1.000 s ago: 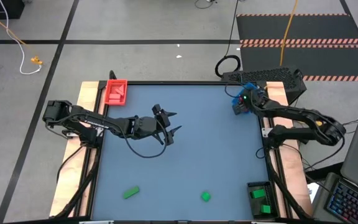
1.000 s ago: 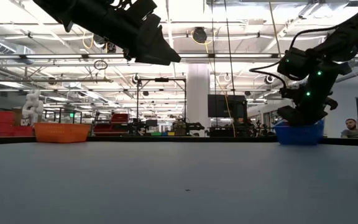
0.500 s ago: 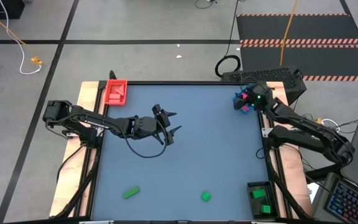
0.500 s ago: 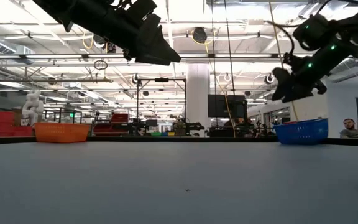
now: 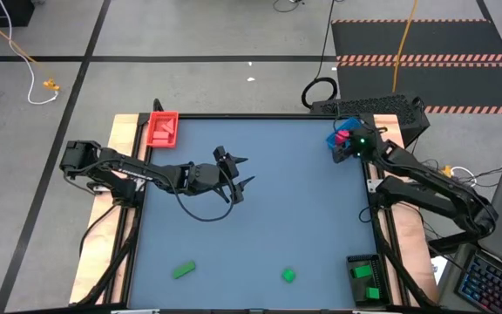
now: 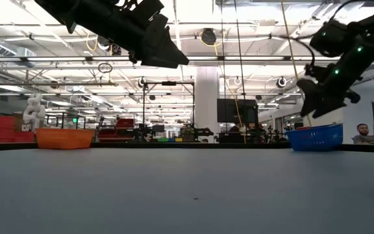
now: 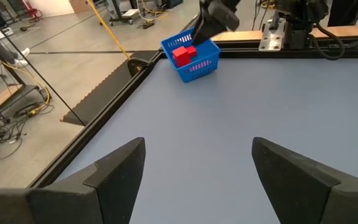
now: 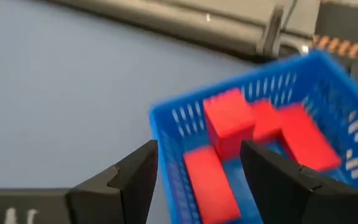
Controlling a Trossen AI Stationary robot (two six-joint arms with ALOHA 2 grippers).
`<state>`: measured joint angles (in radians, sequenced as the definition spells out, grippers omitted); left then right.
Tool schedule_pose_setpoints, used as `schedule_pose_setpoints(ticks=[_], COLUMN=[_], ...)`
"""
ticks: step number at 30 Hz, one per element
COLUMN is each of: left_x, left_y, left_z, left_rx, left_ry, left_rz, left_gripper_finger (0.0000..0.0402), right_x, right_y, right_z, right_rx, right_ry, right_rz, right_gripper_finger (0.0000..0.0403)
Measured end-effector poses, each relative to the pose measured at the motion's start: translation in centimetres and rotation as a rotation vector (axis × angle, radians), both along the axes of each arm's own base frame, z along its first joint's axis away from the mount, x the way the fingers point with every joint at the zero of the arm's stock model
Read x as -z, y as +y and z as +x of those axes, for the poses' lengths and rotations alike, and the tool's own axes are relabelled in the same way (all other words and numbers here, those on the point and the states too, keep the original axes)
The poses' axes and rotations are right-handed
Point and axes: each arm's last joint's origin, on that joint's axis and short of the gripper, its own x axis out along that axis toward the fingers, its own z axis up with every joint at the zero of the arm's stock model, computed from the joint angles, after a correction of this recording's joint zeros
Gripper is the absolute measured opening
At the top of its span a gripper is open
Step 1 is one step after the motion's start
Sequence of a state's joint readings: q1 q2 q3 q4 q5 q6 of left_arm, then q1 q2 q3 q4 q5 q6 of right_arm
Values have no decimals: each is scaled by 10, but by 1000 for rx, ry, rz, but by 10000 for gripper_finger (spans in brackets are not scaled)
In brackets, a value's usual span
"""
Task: Sort & place blocks by color
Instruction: Adjust the blue bin
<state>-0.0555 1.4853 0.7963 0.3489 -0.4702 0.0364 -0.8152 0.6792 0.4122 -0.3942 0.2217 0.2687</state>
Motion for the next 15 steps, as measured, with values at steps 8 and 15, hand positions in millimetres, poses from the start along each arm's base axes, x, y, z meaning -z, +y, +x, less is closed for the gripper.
schedule_pose_setpoints(ticks=[8,15], left_x=[0,0], left_y=[1,1], left_z=[0,0], left_rx=[-2,-7], left_ry=[4,-5], left_rz=[2,-11], left_gripper_finger=[294,294], right_x=[-8,-5], right_y=[11,10], right_z=[-17,-21], right_rx=[181,337], right_ry=[2,53], right_rz=[-72,-99], right_gripper_finger=[221,197])
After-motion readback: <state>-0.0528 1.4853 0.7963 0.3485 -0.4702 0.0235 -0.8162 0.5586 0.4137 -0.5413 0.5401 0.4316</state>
